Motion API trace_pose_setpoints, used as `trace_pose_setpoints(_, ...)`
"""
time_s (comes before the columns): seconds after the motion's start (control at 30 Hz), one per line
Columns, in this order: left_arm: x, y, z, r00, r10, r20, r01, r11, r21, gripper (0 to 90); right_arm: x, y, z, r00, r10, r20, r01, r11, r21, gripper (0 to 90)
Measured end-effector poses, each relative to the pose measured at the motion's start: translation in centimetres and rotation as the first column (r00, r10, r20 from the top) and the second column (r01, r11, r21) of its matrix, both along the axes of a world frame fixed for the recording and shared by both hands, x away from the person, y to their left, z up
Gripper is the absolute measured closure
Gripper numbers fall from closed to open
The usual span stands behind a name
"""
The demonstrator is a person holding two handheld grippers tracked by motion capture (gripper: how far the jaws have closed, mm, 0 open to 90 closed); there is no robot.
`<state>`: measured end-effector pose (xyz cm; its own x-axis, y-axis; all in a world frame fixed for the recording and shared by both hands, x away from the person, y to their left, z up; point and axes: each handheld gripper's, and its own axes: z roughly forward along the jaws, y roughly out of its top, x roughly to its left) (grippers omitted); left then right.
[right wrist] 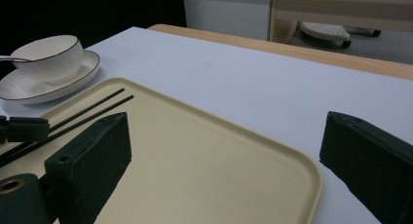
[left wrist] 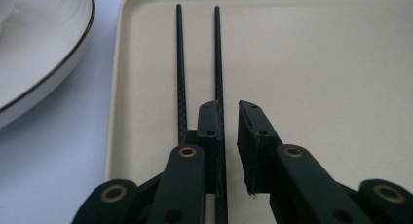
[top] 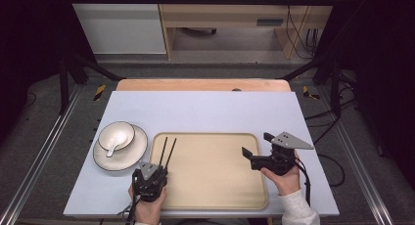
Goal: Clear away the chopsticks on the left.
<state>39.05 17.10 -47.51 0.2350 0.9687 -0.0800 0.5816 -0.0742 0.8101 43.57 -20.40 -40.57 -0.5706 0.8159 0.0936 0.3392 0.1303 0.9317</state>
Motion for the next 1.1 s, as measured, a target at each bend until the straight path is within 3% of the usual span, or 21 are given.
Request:
trace_pose_setpoints(0.13, 0.0, 0.3, 1.5, 0.9979, -0.044, 0.046, 0.046, 0.9985, -0.030, 75.0, 0.0, -0.1, 0.0, 1.0000, -0.004, -0.003, 0.004, 1.000, 0.005, 4.7)
trace_pose_setpoints(0.3, 0.3, 0.6, 3.9, 0.9828, -0.153, 0.104, 0.158, 0.9861, -0.049, 69.5, 0.0, -0.3, 0.1, 1.0000, -0.008, 0.000, 0.008, 1.000, 0.008, 4.6)
trace_pose_setpoints(0.4, 0.7, 0.7, 5.2, 0.9676, -0.217, 0.128, 0.224, 0.9736, -0.043, 64.7, -0.1, -0.3, 0.2, 0.9999, -0.012, 0.001, 0.012, 1.000, 0.015, 4.6)
trace_pose_setpoints(0.5, 1.0, 0.9, 6.4, 0.9516, -0.271, 0.145, 0.275, 0.9616, -0.006, 59.2, -0.2, -0.4, 0.3, 0.9999, -0.014, 0.001, 0.014, 1.000, 0.019, 4.5)
trace_pose_setpoints(0.6, 1.4, 1.1, 7.2, 0.9355, -0.318, 0.154, 0.323, 0.9462, -0.011, 52.3, -0.2, -0.5, 0.4, 0.9998, -0.017, 0.003, 0.017, 1.000, 0.020, 4.4)
trace_pose_setpoints(0.7, 1.8, 1.6, 7.8, 0.9298, -0.335, 0.153, 0.337, 0.9413, 0.010, 45.8, -0.2, -0.6, 0.4, 0.9998, -0.019, 0.000, 0.019, 1.000, 0.018, 4.4)
trace_pose_setpoints(0.87, 1.9, 3.0, 8.2, 0.9268, -0.345, 0.149, 0.340, 0.9386, 0.055, 32.2, -0.1, -0.8, 0.3, 0.9996, -0.027, 0.001, 0.027, 0.999, 0.017, 4.1)
trace_pose_setpoints(0.93, 1.8, 3.8, 8.2, 0.9237, -0.352, 0.150, 0.350, 0.9358, 0.044, 28.2, -0.1, -0.9, 0.3, 0.9995, -0.032, 0.000, 0.032, 0.999, 0.015, 4.0)
trace_pose_setpoints(1.07, 1.5, 5.2, 8.0, 0.9249, -0.338, 0.174, 0.336, 0.9408, 0.044, 21.3, -0.1, -1.1, 0.4, 0.9993, -0.036, 0.000, 0.036, 0.999, 0.017, 3.9)
trace_pose_setpoints(1.1, 1.5, 5.5, 8.0, 0.9232, -0.342, 0.175, 0.341, 0.9393, 0.038, 20.5, -0.1, -1.2, 0.4, 0.9994, -0.034, 0.002, 0.034, 0.999, 0.014, 3.8)
